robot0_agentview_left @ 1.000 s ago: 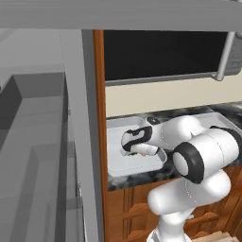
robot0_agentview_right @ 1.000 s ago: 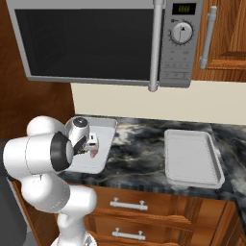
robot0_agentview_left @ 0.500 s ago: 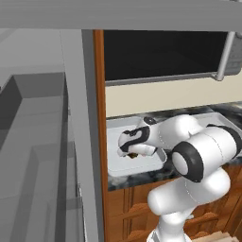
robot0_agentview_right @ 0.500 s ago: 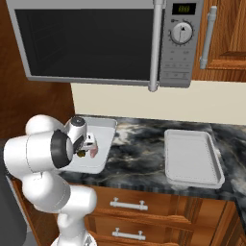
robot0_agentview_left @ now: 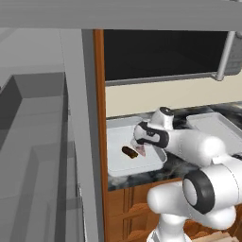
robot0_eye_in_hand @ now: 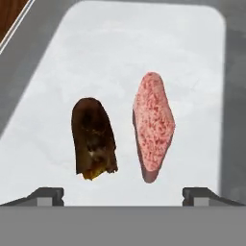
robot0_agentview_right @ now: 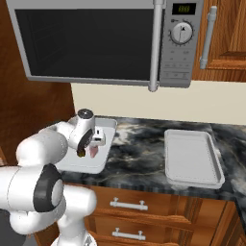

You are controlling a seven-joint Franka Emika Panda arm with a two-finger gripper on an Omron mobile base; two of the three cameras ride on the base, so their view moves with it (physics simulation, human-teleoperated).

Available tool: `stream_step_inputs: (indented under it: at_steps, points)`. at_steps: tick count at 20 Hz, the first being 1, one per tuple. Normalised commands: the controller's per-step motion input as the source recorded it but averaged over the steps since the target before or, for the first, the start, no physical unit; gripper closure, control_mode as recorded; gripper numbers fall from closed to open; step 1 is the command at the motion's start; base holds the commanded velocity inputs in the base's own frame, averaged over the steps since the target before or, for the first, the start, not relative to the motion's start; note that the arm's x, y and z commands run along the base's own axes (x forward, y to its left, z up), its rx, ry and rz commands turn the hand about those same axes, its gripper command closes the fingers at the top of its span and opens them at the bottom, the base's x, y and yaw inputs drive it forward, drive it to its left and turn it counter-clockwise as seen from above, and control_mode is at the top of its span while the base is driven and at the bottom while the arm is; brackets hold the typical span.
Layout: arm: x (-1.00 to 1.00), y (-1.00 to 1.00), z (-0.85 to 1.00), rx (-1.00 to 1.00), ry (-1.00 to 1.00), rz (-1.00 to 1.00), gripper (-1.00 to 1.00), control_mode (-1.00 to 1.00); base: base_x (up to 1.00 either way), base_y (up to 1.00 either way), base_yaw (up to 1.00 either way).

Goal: Place one sweet potato and one steak in each tupperware on the nearby counter, to pack two identical lunches.

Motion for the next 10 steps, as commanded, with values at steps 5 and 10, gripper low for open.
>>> stream_step_inputs:
  at_steps: [5, 10]
  points:
    - [-0.36, -0.52, 1.0, 0.0, 0.0, -0.07, -1.0, -1.0, 0.0, 0.0, 0.0]
    - [-0.81, -0.27, 0.78, 0.0, 0.0, -0.05, -1.0, -1.0, 0.0, 0.0, 0.0]
